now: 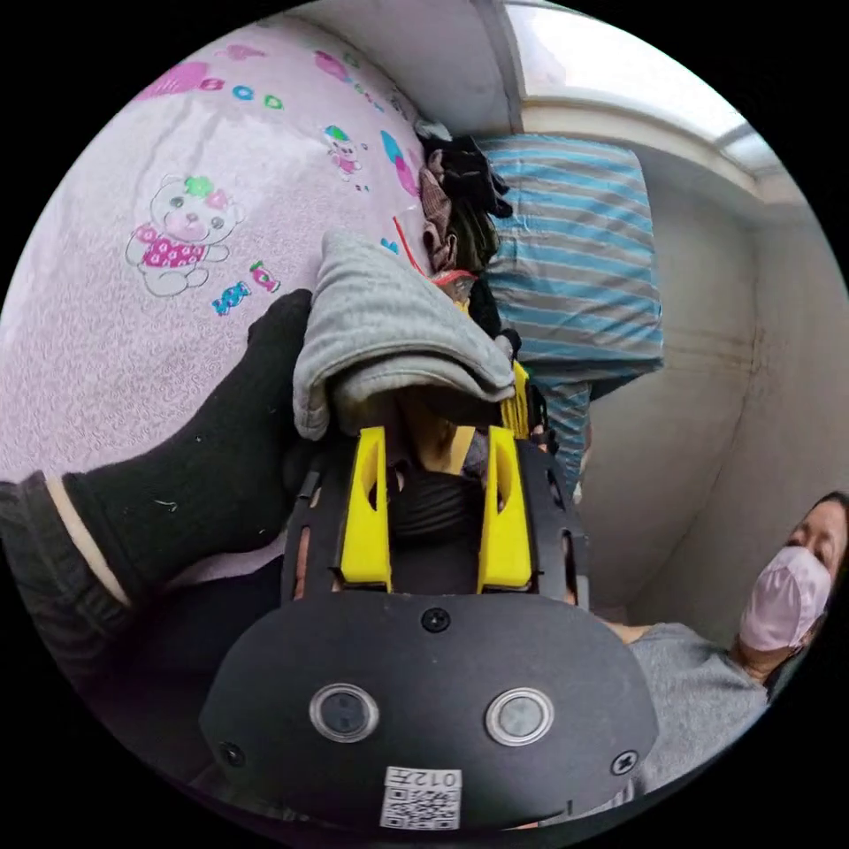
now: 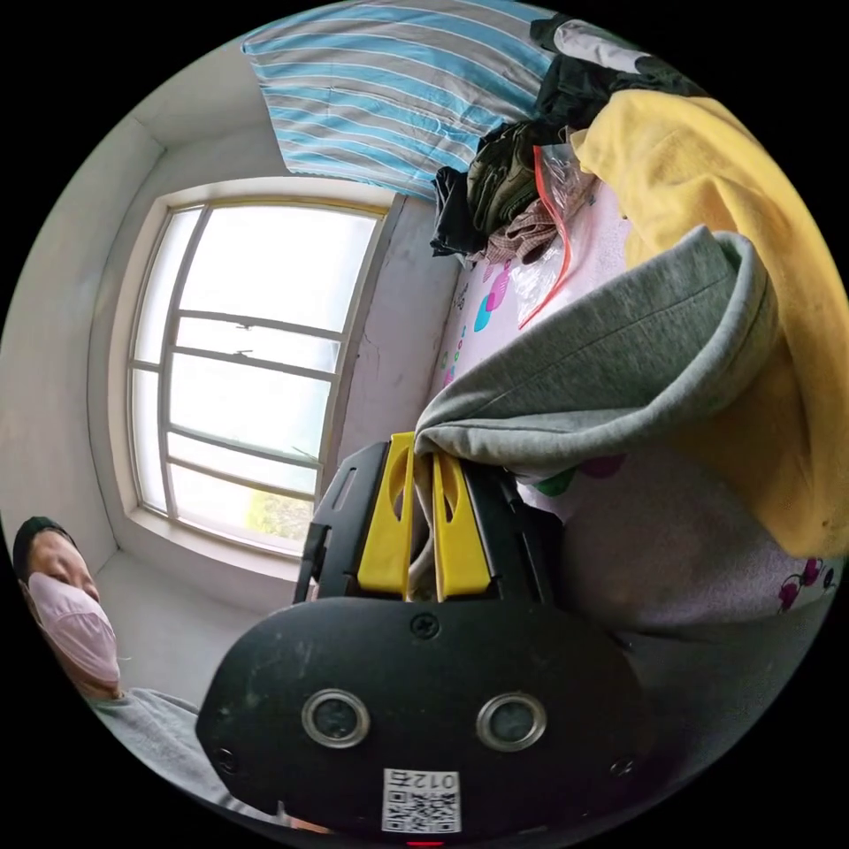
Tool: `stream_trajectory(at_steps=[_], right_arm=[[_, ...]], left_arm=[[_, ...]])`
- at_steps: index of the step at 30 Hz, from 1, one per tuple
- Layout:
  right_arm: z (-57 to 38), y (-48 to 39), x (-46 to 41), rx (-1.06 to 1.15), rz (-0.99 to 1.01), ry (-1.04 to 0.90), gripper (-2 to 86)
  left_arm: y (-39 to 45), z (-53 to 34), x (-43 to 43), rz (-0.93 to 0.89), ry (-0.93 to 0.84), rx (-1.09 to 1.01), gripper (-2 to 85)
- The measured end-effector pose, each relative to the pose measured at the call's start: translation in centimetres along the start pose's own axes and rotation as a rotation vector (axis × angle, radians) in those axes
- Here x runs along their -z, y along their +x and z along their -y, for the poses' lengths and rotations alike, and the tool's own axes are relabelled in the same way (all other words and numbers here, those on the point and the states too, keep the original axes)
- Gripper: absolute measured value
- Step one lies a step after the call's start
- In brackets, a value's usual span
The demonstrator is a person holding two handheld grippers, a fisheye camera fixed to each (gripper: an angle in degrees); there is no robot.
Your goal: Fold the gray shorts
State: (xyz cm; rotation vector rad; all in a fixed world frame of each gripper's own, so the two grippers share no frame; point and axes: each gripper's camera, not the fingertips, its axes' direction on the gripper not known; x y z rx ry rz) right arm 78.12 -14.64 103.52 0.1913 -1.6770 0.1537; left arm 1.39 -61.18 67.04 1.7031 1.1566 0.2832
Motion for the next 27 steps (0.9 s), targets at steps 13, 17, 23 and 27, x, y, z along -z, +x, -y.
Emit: stream_trajectory(at_steps=[13, 17, 23, 27], right_arm=[[-1.8, 0.0, -1.9, 0.140, -0.041, -0.104, 0.6], [-4.9, -1.0, -5.2, 0.154, 0.087, -0.245, 1.5], [-10.3, -1.7, -12.4, 0.106, 0.283, -0.614, 3.0], [-10.6, -1.1, -14.0, 0.135, 0.259, -0.762, 1.3]], left_arm=[[-4.0, 6.4, 4.2, -0.220, 0.268, 0.178, 6.9], [4.4, 7.5, 11.0, -0.128, 0.327, -0.165, 6.7], [10.8, 1.8, 20.6, 0.178, 0.355, -0.455, 6.9], [5.8, -2.0, 25.5, 0.290, 0.410, -0.285, 6.8]])
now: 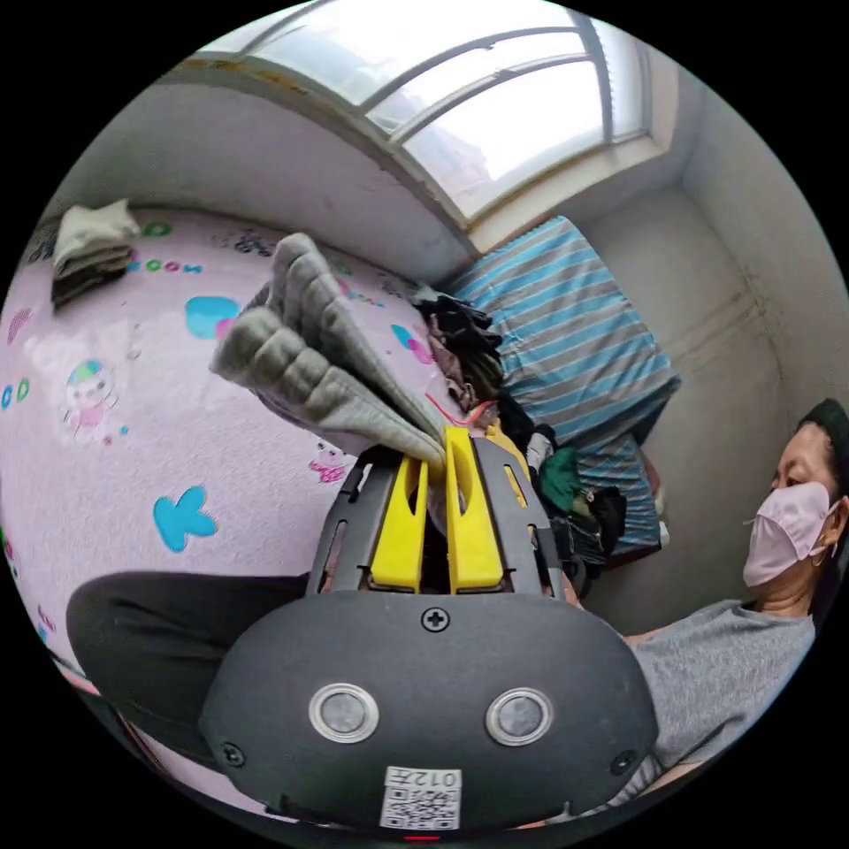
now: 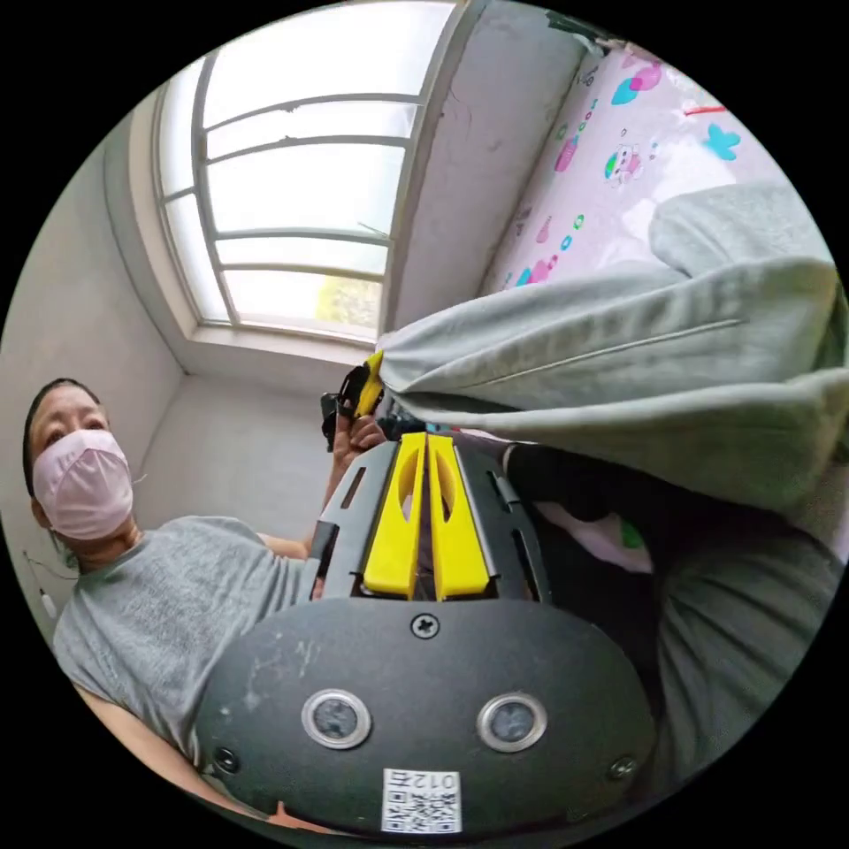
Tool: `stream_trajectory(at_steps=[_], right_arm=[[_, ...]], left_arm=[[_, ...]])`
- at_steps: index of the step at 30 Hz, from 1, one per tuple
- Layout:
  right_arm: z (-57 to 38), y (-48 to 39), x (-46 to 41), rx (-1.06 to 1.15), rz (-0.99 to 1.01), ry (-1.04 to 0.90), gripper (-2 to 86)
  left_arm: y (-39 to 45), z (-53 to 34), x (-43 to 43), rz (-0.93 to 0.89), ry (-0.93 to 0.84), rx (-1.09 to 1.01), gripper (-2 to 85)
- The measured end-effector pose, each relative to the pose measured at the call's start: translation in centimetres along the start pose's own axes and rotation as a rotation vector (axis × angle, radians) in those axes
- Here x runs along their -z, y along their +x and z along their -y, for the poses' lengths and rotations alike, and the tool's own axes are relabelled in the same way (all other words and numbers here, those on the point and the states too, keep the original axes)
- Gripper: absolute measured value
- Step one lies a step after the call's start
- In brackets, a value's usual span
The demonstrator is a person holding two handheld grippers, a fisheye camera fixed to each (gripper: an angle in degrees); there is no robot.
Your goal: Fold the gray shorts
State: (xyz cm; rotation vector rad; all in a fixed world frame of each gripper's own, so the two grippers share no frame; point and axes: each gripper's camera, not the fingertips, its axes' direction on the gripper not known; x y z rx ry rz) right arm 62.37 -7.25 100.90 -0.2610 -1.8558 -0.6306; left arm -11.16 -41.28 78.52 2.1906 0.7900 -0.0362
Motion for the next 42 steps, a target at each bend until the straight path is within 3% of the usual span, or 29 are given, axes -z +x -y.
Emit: stream_trajectory(at_steps=[3, 6, 8, 16, 24, 26, 30, 35, 42], right_arm=[[1.2, -0.5, 2.4, 0.027, -0.166, 0.003, 2.3], [3.2, -0.7, 7.6, 0.006, -0.399, 0.177, 6.0], [5.4, 1.3, 11.2, -0.121, -0.567, 0.307, 9.5], [10.7, 12.1, 12.9, -0.517, -0.621, 0.338, 11.6], [12.2, 15.0, 10.2, -0.577, -0.593, 0.251, 6.6], [12.3, 14.8, 9.6, -0.557, -0.592, 0.250, 0.9], [12.2, 13.1, 9.4, -0.493, -0.578, 0.274, -0.5], [12.4, 6.7, 12.4, -0.338, -0.349, 0.509, -0.8], [13.9, -8.3, 14.3, -0.003, -0.361, 0.596, -0.9]], left_arm=[[-3.3, -2.2, 1.3, 0.080, 0.001, 0.106, 6.8], [-5.6, -3.8, 1.6, 0.059, -0.011, 0.186, 6.9], [-6.2, -4.3, 1.9, 0.029, -0.001, 0.207, 7.0], [-5.1, -4.6, 4.5, 0.016, 0.000, 0.186, 7.1], [-3.8, -5.7, 7.4, 0.003, 0.005, 0.194, 7.0], [-3.4, -6.0, 8.2, 0.001, 0.008, 0.196, 6.9], [-1.6, -6.2, 10.5, 0.006, 0.028, 0.162, 6.6], [2.7, -4.3, 14.0, -0.008, 0.092, 0.070, 6.3], [12.4, -0.9, 27.7, -0.038, 0.418, -0.075, 6.3]])
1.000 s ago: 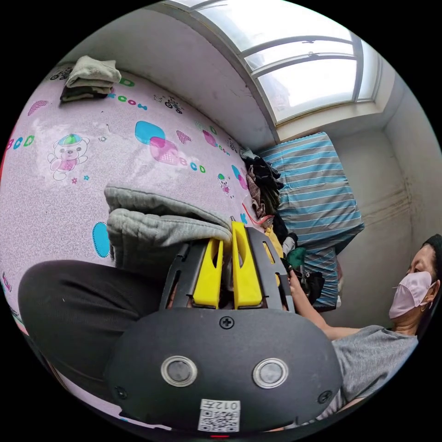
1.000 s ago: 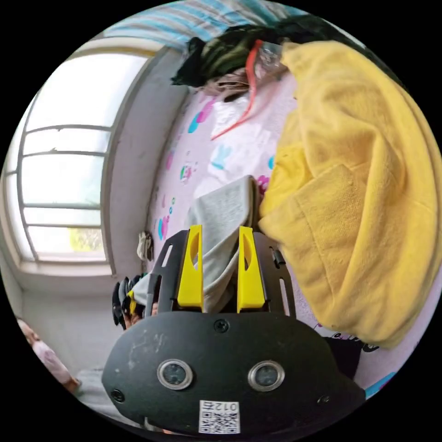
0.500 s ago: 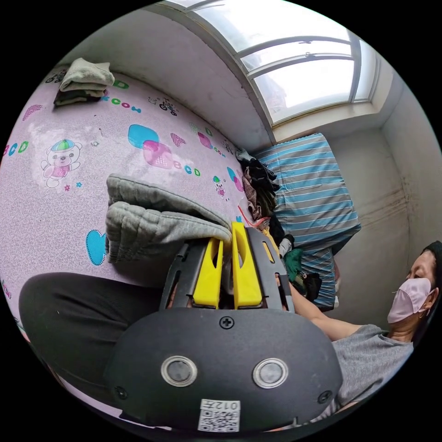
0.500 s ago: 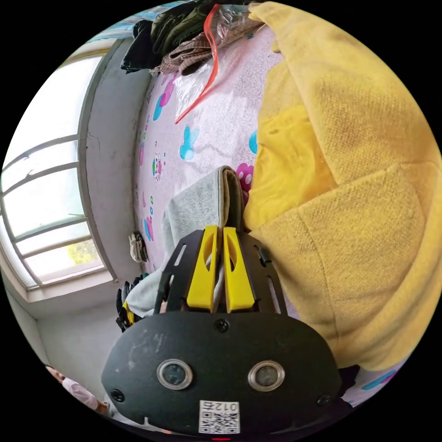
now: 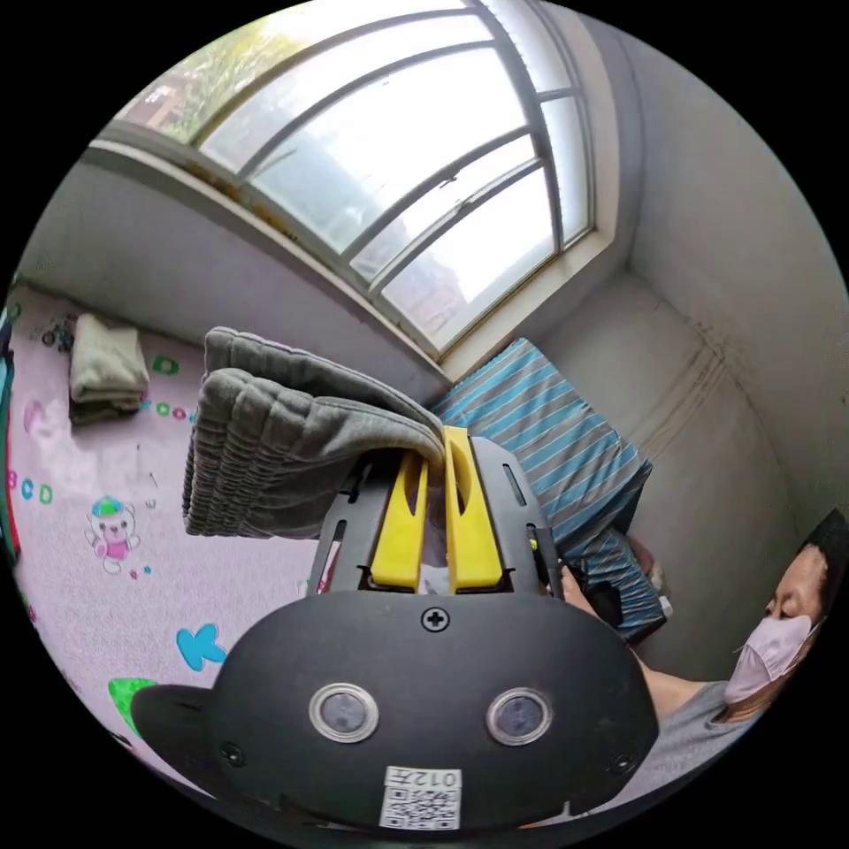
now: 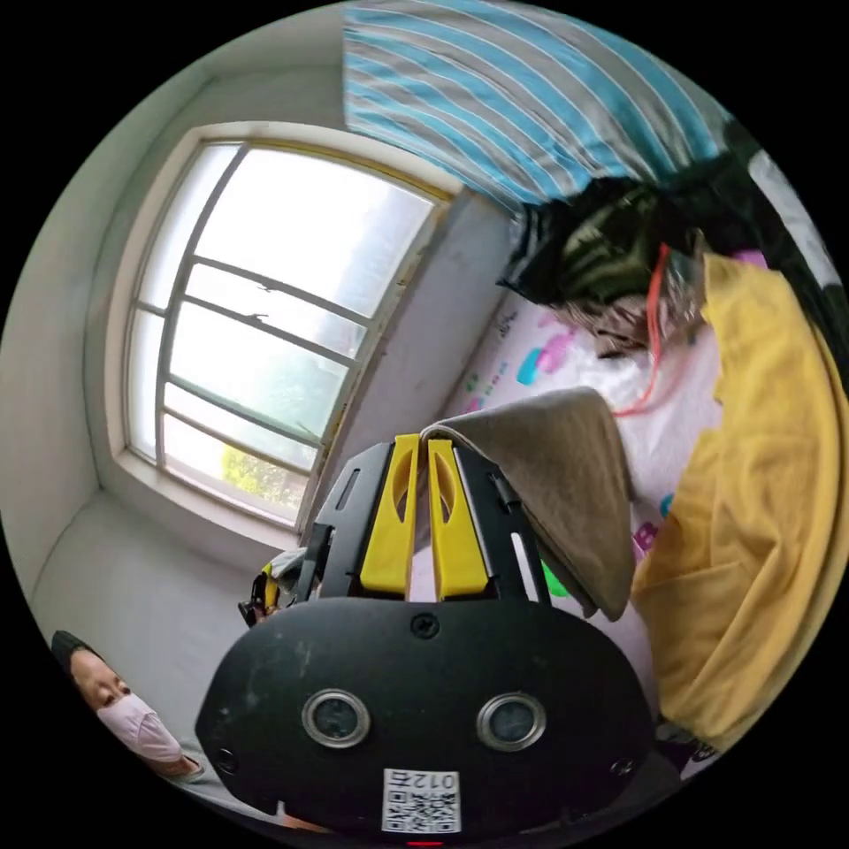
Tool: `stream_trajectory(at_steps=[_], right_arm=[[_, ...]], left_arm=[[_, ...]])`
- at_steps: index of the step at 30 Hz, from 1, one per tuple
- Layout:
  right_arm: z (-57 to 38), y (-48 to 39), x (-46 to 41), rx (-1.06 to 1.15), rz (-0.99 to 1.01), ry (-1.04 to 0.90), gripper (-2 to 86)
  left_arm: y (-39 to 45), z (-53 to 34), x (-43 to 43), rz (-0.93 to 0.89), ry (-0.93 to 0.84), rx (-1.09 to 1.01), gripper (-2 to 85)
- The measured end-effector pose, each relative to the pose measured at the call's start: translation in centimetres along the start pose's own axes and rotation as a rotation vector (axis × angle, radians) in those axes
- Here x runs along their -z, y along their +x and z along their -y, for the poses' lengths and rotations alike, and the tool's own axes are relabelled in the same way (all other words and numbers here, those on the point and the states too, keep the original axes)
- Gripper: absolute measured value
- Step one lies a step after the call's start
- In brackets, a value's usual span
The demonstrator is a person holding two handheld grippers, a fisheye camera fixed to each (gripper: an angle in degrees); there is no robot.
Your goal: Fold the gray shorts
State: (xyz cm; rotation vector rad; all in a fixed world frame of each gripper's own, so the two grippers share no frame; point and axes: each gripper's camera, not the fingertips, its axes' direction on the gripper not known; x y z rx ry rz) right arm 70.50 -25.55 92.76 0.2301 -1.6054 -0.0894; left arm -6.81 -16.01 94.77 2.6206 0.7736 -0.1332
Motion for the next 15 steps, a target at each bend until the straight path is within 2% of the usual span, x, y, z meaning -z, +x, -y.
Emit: stream_trajectory(at_steps=[7, 15], right_arm=[[-1.8, -8.4, 2.4, 0.153, 0.178, 0.024, -0.9], [-5.1, -8.3, 0.3, 0.087, 0.162, -0.075, -0.9]], left_arm=[[10.4, 2.8, 13.2, 0.021, 0.196, -0.161, 6.1], [18.2, 3.9, 21.7, 0.116, 0.209, -0.253, 5.6]])
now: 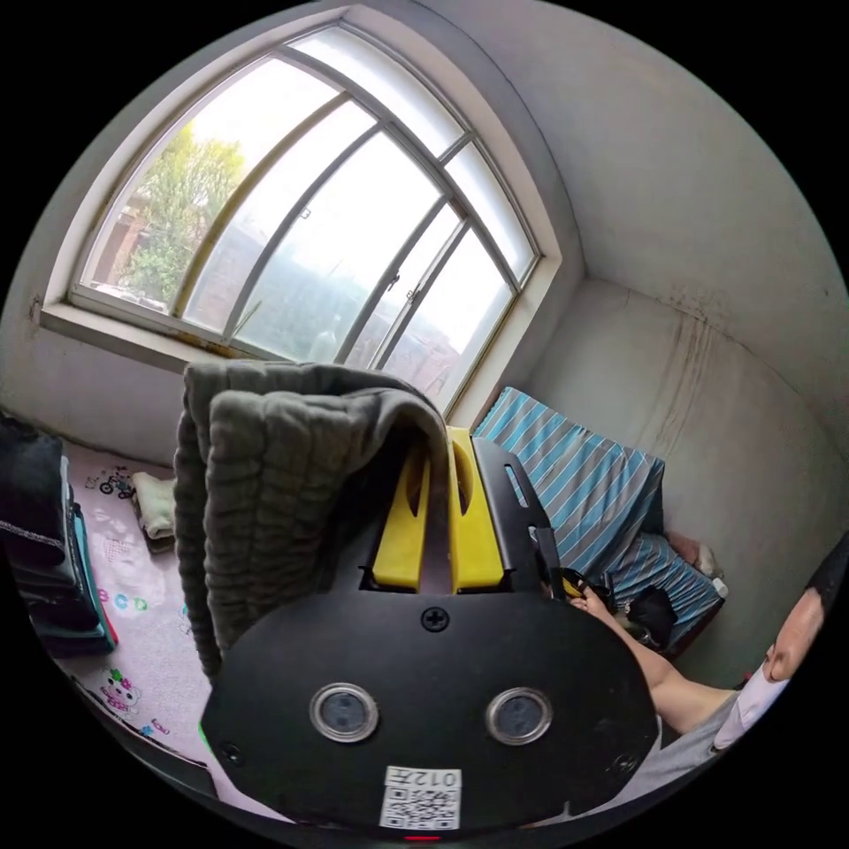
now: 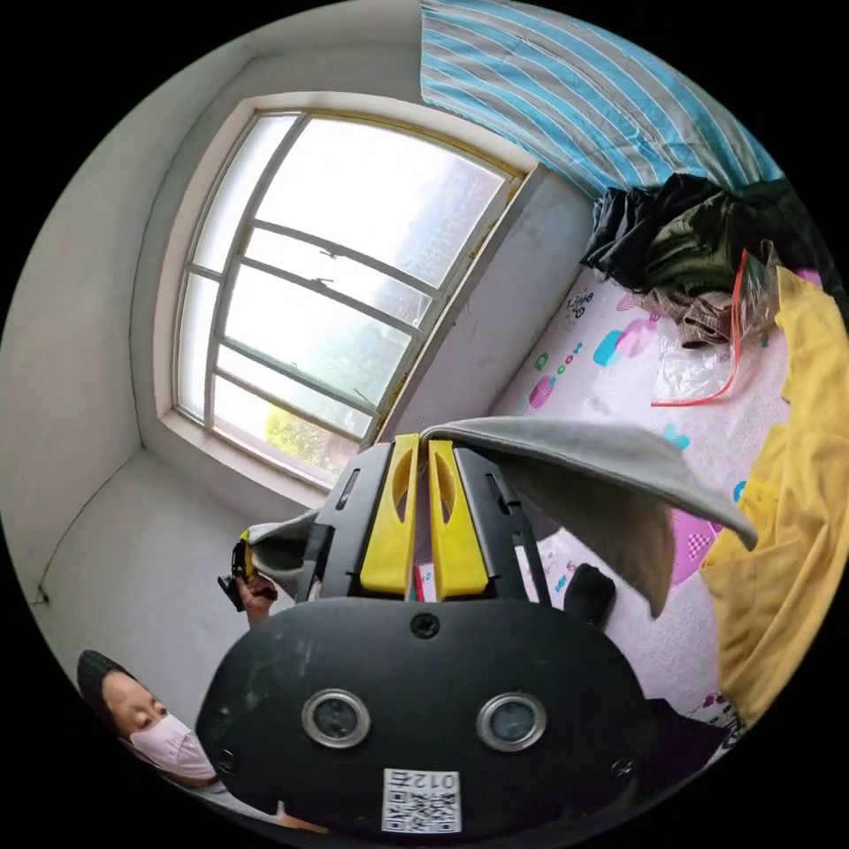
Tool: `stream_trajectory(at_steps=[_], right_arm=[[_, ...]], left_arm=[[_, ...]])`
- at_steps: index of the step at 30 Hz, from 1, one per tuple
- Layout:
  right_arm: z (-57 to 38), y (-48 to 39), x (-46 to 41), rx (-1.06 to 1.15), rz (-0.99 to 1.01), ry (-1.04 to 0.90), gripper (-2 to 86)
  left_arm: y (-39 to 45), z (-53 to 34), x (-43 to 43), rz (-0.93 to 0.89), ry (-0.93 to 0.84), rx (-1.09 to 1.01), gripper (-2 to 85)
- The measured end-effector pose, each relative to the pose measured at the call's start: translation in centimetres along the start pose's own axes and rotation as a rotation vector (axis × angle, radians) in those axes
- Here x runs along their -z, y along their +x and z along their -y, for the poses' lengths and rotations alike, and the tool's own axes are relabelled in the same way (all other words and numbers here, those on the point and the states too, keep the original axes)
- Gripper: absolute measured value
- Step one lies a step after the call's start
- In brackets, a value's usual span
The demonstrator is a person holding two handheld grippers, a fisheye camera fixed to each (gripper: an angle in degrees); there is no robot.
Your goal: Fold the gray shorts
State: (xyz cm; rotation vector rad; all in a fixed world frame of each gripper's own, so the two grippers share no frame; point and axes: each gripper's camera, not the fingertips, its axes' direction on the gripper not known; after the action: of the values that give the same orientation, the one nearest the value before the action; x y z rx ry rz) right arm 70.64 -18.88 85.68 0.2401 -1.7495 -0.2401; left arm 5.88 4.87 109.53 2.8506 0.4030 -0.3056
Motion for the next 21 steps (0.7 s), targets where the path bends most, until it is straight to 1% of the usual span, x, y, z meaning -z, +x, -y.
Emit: stream_trajectory(at_steps=[3, 5, 9, 14, 16, 18, 20, 21], right_arm=[[0.2, 0.3, -1.1, 0.017, -0.034, -0.079, -0.9], [0.6, 1.0, -2.6, 0.028, -0.072, -0.170, -0.8], [0.0, 4.2, -4.9, -0.003, -0.040, -0.226, -0.7], [-3.5, 11.7, -9.0, -0.130, 0.165, -0.282, -0.1], [-5.0, 14.5, -10.5, -0.204, 0.264, -0.289, 0.0], [-6.6, 17.0, -11.8, -0.274, 0.356, -0.275, 0.2], [-8.4, 20.2, -13.6, -0.382, 0.483, -0.220, 0.4], [-8.9, 20.9, -14.0, -0.410, 0.513, -0.204, 0.5]], left_arm=[[1.6, 1.2, 1.9, -0.015, 0.013, -0.025, 5.5], [2.5, 2.0, 2.6, -0.021, 0.015, -0.040, 5.5], [4.0, 4.1, 2.8, -0.019, 0.009, -0.068, 5.5], [7.1, 7.3, 2.5, -0.026, 0.027, -0.143, 5.4], [9.8, 9.2, 2.0, -0.013, 0.027, -0.217, 5.5], [11.9, 10.6, 1.5, -0.005, 0.017, -0.268, 5.6], [14.0, 11.9, 0.7, 0.003, 0.000, -0.309, 5.7], [15.2, 12.7, 0.1, 0.010, -0.013, -0.324, 5.7]])
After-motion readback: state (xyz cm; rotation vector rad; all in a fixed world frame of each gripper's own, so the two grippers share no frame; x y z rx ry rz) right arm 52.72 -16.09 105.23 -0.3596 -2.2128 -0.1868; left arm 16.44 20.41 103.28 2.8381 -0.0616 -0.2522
